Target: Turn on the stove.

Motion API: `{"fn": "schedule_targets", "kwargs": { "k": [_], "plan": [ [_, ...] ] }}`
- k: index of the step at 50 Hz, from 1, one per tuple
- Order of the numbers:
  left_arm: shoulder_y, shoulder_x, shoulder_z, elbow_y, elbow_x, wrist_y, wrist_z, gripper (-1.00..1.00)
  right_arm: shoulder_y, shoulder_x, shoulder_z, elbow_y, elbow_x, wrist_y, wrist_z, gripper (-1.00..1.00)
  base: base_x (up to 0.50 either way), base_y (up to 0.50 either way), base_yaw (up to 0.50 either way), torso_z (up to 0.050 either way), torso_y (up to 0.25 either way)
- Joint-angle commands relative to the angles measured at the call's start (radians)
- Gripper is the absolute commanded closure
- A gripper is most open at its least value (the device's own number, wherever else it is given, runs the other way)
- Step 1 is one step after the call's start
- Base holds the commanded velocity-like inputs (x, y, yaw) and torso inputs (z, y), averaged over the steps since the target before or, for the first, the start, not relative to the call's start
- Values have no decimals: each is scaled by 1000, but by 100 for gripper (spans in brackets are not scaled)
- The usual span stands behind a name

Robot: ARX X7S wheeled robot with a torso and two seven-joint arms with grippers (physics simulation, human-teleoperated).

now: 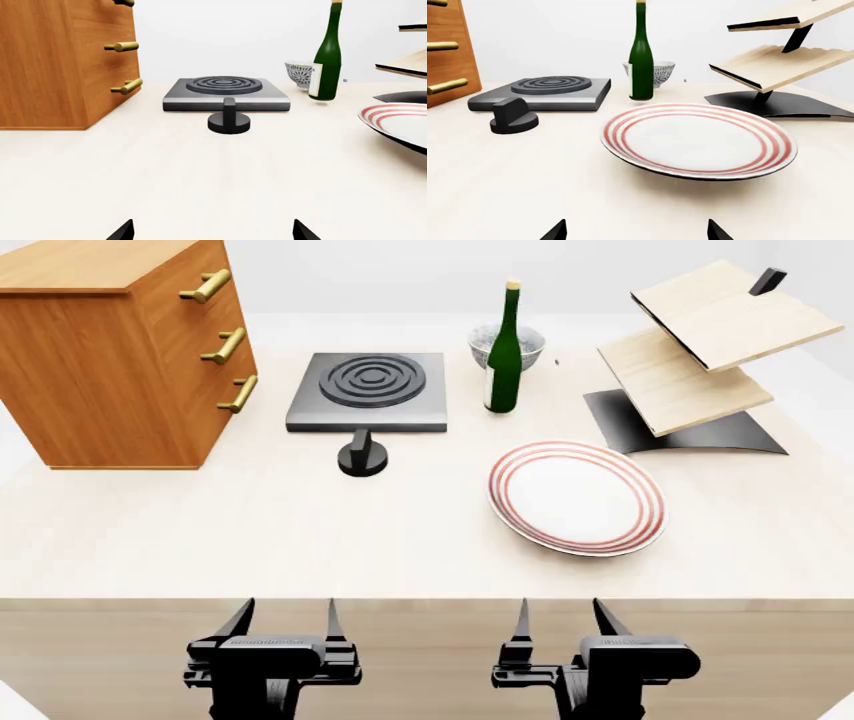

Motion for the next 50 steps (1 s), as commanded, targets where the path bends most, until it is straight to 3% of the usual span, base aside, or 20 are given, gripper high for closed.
{"fn": "schedule_targets", "kwargs": {
  "k": [1,15,18,22,30,36,42,50],
  "plan": [
    [0,-16,19,-3,-16,3,-19,-100,1,26,-32,0,26,0,32,-100,0,0,0,0,0],
    [-9,-46,43,3,-34,-50,-110,-100,-18,56,-63,-24,31,-57,96,-100,0,0,0,0,0],
    [-25,-75,59,128,-19,-177,-113,-100,7,59,-46,-132,27,148,141,-100,0,0,0,0,0],
    [-41,-102,44,384,-109,-510,-75,-100,29,84,-35,-384,92,438,127,-100,0,0,0,0,0],
    [-168,-122,-40,724,-264,-962,-82,-100,122,128,-10,-758,187,831,122,-100,0,0,0,0,0],
    [-218,-123,-65,771,-292,-1034,-96,-100,150,137,5,-819,198,900,140,-100,0,0,0,0,0],
    [-218,-123,-66,771,-301,-1045,-103,-100,130,122,35,-811,224,850,134,-100,10,0,0,0,0],
    [-219,-127,-68,758,-306,-1036,-111,-100,123,119,49,-803,246,837,137,-100,463,0,0,0,0]
  ]
}}
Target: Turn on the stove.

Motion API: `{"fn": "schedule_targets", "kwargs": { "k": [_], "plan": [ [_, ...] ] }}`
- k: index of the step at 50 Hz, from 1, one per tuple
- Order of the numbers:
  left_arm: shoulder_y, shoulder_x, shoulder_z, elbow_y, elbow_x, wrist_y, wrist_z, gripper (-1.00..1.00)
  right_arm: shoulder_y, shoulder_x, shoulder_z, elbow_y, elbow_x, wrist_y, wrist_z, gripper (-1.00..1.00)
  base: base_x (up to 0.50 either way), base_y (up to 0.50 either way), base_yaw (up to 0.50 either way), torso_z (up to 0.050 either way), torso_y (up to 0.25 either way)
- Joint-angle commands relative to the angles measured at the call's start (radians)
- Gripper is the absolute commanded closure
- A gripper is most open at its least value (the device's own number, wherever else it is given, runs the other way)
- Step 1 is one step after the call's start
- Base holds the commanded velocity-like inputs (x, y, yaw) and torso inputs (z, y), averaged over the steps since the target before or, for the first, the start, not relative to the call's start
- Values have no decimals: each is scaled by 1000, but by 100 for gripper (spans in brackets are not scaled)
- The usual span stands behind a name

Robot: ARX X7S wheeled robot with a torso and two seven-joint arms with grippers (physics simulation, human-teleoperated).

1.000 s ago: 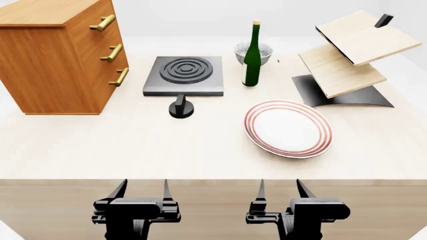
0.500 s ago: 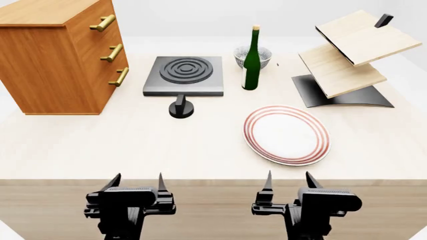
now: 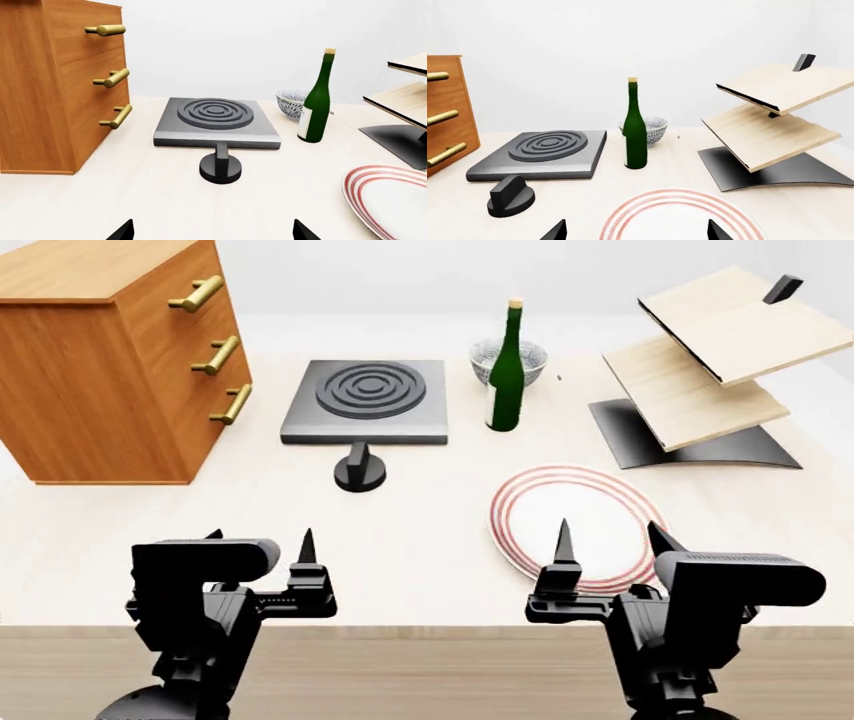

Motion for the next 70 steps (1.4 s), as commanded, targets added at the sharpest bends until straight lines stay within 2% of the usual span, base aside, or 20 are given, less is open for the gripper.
{"fn": "schedule_targets", "kwargs": {
  "k": [1,30,41,55,70],
  "plan": [
    [-23,-8,-14,49,-32,-76,-12,-100,4,0,25,-55,43,45,5,-100,500,0,0,0,0],
    [-3,-26,-8,37,-52,-36,-24,-100,-14,25,-10,-44,54,7,31,-100,499,0,0,0,1],
    [-14,-37,2,-47,-28,40,-28,-100,-29,34,-25,-32,43,-27,44,-100,40,0,0,0,0],
    [-74,-62,43,-415,82,352,-9,-100,-41,44,-39,-21,53,-35,50,-100,0,0,0,0,0],
    [-159,-51,63,-843,154,660,-18,-100,-35,51,-40,-30,72,-23,61,-100,0,0,0,0,0]
  ]
}}
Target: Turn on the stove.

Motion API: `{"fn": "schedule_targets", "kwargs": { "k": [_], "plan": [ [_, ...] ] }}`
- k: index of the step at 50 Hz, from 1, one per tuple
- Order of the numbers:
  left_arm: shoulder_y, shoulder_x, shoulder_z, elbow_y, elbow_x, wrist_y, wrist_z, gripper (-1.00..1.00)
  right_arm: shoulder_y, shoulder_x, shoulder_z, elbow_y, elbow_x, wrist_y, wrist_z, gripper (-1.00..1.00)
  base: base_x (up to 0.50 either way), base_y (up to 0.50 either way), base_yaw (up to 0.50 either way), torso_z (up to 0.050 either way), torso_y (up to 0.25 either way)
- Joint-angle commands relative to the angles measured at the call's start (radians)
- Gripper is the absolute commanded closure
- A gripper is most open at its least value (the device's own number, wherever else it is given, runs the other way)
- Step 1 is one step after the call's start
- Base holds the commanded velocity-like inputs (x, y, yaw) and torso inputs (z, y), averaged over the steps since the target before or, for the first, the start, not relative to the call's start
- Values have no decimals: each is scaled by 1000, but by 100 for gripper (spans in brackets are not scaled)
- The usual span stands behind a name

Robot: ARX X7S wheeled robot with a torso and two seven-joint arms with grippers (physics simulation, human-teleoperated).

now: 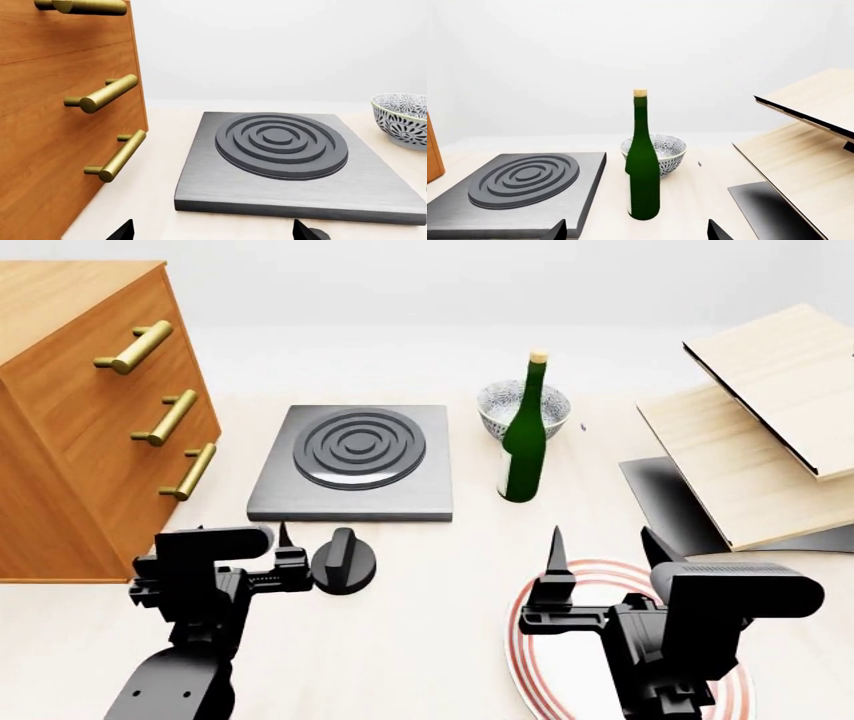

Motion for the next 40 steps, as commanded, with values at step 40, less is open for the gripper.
{"fn": "schedule_targets", "kwargs": {
  "k": [40],
  "plan": [
    [-184,118,139,-853,122,533,-54,-100,-11,21,-12,29,38,-39,26,-100,0,0,0,0,0]
  ]
}}
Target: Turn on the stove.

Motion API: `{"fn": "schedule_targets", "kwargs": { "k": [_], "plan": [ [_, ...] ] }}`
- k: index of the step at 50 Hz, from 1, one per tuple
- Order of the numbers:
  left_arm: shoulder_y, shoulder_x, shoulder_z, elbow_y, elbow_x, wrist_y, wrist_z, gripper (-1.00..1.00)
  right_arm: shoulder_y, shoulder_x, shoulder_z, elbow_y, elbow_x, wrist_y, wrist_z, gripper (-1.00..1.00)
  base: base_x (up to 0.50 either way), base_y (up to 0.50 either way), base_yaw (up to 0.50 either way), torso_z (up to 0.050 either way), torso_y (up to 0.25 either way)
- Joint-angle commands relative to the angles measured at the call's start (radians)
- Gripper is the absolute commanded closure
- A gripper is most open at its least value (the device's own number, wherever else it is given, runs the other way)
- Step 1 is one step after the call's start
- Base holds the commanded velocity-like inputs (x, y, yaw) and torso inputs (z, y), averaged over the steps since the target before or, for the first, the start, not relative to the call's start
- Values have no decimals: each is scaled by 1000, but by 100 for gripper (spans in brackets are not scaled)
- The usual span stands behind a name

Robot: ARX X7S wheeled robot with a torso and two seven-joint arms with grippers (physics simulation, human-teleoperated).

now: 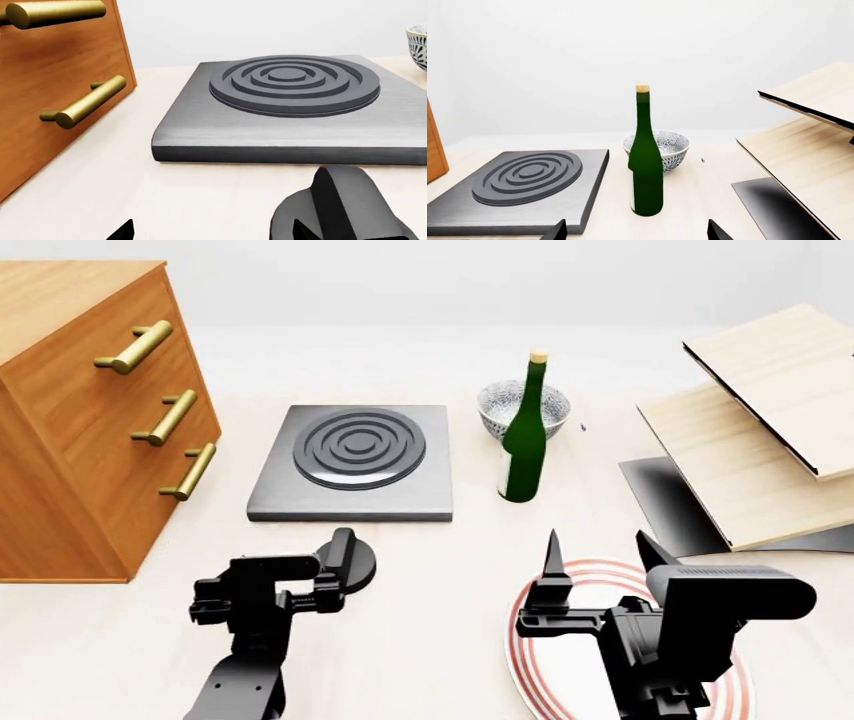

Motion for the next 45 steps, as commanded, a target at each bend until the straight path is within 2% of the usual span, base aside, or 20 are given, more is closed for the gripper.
{"fn": "schedule_targets", "kwargs": {
  "k": [1,4,8,9,11,12,13,14,15,18,25,30,34,43,45],
  "plan": [
    [-21,41,49,-119,17,47,-15,-100,-3,5,1,9,9,-12,5,-100,0,0,0,0,0],
    [-23,52,67,-140,23,54,-19,-100,-5,6,4,10,14,-14,5,-100,0,0,0,0,0],
    [-13,74,115,-50,25,0,-10,-100,-4,11,5,7,17,-11,9,-100,0,0,0,0,0],
    [38,86,171,100,15,-98,11,-100,-5,12,4,5,16,-12,9,-100,0,0,0,0,0],
    [59,80,197,227,-5,-155,7,-100,-8,15,6,1,18,-15,9,-100,0,0,0,0,0],
    [209,-70,47,377,-155,-305,4,-100,-19,11,15,17,3,-50,17,-100,0,0,0,0,0],
    [316,-27,-98,527,-209,-455,154,-100,-19,11,13,20,1,-53,18,-100,0,0,0,0,0],
    [311,-29,-122,677,-225,-605,190,-100,-18,11,12,26,0,-57,19,-100,0,0,0,0,0],
    [311,-29,-134,827,-229,-665,182,-100,-16,11,10,31,-2,-59,20,-100,0,0,0,0,0],
    [308,-28,-170,1238,-239,-672,164,-100,-11,12,5,39,-5,-60,24,-100,0,0,0,0,0],
    [298,-24,-208,1238,-260,-693,132,-100,-7,14,-2,54,-10,-71,29,-100,0,0,0,0,0],
    [324,-5,-208,1177,-246,-649,113,-100,-28,10,-33,139,-61,-169,32,-100,0,0,0,0,0],
    [370,14,-175,1070,-187,-524,101,-100,-61,4,-82,259,-138,-334,39,-100,0,0,0,0,0],
    [431,49,-122,834,-127,-311,83,-100,-83,-28,-134,525,-203,-589,42,-100,0,0,0,0,0],
    [446,58,-100,746,-98,-191,81,-100,-84,-34,-145,584,-213,-645,41,-100,0,0,0,0,0]
  ]
}}
